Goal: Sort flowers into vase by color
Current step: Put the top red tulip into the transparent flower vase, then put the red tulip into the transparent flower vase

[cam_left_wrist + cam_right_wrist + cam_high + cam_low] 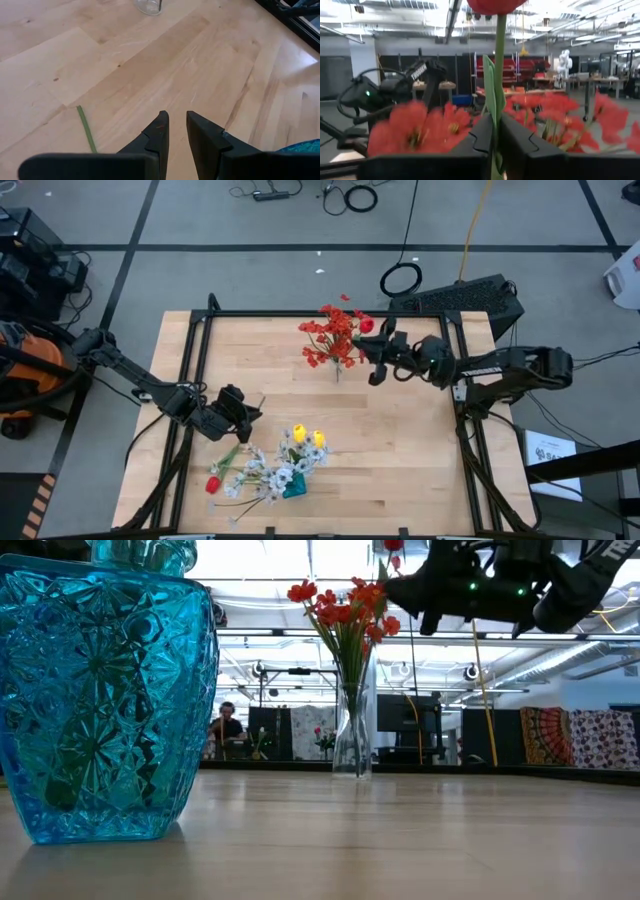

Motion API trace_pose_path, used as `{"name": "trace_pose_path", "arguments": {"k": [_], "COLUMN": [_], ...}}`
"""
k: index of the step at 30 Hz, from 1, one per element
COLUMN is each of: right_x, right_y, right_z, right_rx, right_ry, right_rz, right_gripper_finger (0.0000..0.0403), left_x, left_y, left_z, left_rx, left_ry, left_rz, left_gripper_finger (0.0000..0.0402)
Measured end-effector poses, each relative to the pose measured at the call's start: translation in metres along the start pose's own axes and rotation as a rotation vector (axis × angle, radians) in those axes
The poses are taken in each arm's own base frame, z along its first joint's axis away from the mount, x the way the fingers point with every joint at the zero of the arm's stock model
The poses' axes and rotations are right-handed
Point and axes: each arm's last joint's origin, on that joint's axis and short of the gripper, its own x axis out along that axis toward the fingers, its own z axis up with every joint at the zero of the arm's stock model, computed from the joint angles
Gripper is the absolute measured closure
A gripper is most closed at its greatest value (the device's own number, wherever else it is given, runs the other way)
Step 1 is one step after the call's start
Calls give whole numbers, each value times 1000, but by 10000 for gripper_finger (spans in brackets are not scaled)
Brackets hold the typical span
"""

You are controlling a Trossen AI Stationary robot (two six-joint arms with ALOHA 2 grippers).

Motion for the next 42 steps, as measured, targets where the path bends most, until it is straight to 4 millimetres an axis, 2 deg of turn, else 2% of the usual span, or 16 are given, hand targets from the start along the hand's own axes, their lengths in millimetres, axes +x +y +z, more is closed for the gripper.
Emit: {"name": "trace_pose_path", "arguments": {"k": [7, 13, 19, 27, 34, 38, 42], "right_x": [2, 0, -7, -25, -48, -57, -63], "right_y": [-3, -3, -2, -1, 5, 14, 24], "right_z": [-21, -27, -20, 6, 14, 9, 2], "right_rx": [127, 151, 151, 143, 146, 153, 250], "right_ry": [125, 205, 275, 311, 444, 556, 651], "right_rz": [-94, -99, -108, -111, -106, -74, -68], "right_gripper_finger": [357, 324, 280, 223, 207, 207, 207], "left_x": [0, 0, 0, 0, 0, -1, -2], "left_y": [0, 0, 0, 0, -1, -2, -4], "left_z": [0, 0, 0, -1, -5, -7, -11], "left_rx": [0, 0, 0, 38, 264, 541, 842], "left_ry": [0, 0, 0, 31, 139, 205, 269], "left_rz": [0, 0, 0, -13, -81, -171, -316], "left_gripper_finger": [329, 329, 329, 329, 329, 329, 329]}}
